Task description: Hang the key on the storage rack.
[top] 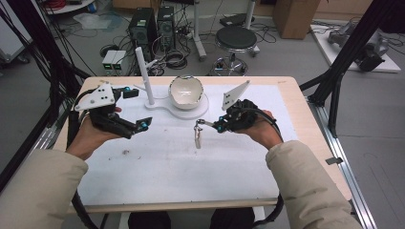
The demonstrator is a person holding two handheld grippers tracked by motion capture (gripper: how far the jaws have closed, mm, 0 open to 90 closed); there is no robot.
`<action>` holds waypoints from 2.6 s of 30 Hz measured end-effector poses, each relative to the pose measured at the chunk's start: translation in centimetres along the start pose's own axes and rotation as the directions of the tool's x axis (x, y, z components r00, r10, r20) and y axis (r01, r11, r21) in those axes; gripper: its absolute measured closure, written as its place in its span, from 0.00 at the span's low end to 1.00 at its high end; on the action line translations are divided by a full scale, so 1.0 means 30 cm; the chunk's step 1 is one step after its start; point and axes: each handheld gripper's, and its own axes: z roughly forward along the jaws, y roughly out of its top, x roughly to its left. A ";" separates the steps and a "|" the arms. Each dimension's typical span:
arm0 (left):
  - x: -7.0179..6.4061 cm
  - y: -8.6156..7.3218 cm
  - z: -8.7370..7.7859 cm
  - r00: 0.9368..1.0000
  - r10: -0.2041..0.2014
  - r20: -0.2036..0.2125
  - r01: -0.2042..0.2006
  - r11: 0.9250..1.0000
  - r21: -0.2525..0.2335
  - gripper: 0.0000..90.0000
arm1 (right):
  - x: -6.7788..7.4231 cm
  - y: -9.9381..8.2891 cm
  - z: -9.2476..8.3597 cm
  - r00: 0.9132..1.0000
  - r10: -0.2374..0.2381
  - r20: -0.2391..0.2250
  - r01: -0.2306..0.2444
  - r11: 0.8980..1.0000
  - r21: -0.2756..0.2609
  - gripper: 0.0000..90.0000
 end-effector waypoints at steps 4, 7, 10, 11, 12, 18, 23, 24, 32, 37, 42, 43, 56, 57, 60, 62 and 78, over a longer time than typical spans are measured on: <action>0.002 0.021 0.026 1.000 -0.002 0.022 0.001 1.000 0.015 0.02 | 0.012 0.037 0.018 1.000 -0.015 -0.024 0.015 1.000 -0.005 0.97; -0.001 0.033 0.050 0.999 -0.008 0.039 0.007 0.999 0.031 0.02 | 0.019 0.064 0.035 0.999 -0.032 -0.032 0.032 0.999 0.000 0.97; -0.017 0.043 0.085 0.998 0.003 0.067 -0.008 0.998 0.064 0.02 | 0.028 0.100 0.062 0.998 -0.049 -0.043 0.050 0.999 0.007 0.97; -0.024 0.047 0.097 0.997 0.014 0.081 -0.020 0.997 0.078 0.02 | 0.029 0.107 0.067 0.998 -0.050 -0.047 0.050 0.999 0.006 0.97; -0.031 0.049 0.106 0.996 0.021 0.089 -0.029 0.996 0.087 0.02 | 0.029 0.107 0.067 0.998 -0.050 -0.047 0.050 0.999 0.006 0.97; -0.042 0.049 0.147 0.991 0.020 0.132 -0.038 0.991 0.129 0.02 | 0.034 0.131 0.087 0.996 -0.063 -0.065 0.064 0.998 0.012 0.97; -0.036 0.058 0.166 0.986 0.031 0.162 -0.062 0.980 0.189 0.02 | 0.038 0.144 0.101 0.995 -0.071 -0.075 0.073 0.997 0.024 0.97; -0.032 0.063 0.168 0.985 0.038 0.169 -0.073 0.975 0.209 0.02 | 0.039 0.146 0.105 0.994 -0.078 -0.080 0.080 0.997 0.023 0.97; -0.024 0.072 0.189 0.977 0.046 0.210 -0.105 0.954 0.281 0.02 | 0.044 0.161 0.131 0.992 -0.088 -0.094 0.091 0.995 0.030 0.97; -0.030 0.065 0.207 0.971 0.037 0.236 -0.108 0.949 0.296 0.02 | 0.044 0.167 0.139 0.991 -0.087 -0.101 0.091 0.995 0.034 0.97; -0.043 0.058 0.236 0.961 0.034 0.273 -0.122 0.941 0.314 0.08 | 0.047 0.171 0.148 0.990 -0.086 -0.109 0.090 0.995 0.038 0.97; -0.045 0.056 0.243 0.960 0.033 0.279 -0.124 0.941 0.315 0.09 | 0.048 0.173 0.149 0.991 -0.084 -0.109 0.089 0.995 0.042 0.97; -0.070 0.029 0.292 0.950 0.033 0.310 -0.158 0.907 0.390 0.17 | 0.050 0.174 0.155 0.990 -0.083 -0.113 0.088 0.995 0.041 0.97; -0.070 0.028 0.293 0.947 0.042 0.318 -0.173 0.903 0.394 0.17 | 0.050 0.174 0.155 0.990 -0.083 -0.113 0.088 0.995 0.041 0.97; -0.075 0.028 0.298 0.946 0.045 0.320 -0.180 0.897 0.405 0.25 | 0.048 0.174 0.154 0.990 -0.085 -0.114 0.090 0.995 0.039 0.97; -0.080 0.026 0.302 0.947 0.040 0.319 -0.174 0.898 0.403 0.28 | 0.049 0.175 0.156 0.989 -0.084 -0.118 0.089 0.995 0.037 0.97; -0.094 0.026 0.302 0.949 0.066 0.307 -0.205 0.872 0.444 0.62 | 0.048 0.176 0.164 0.988 -0.092 -0.125 0.097 0.995 0.035 0.97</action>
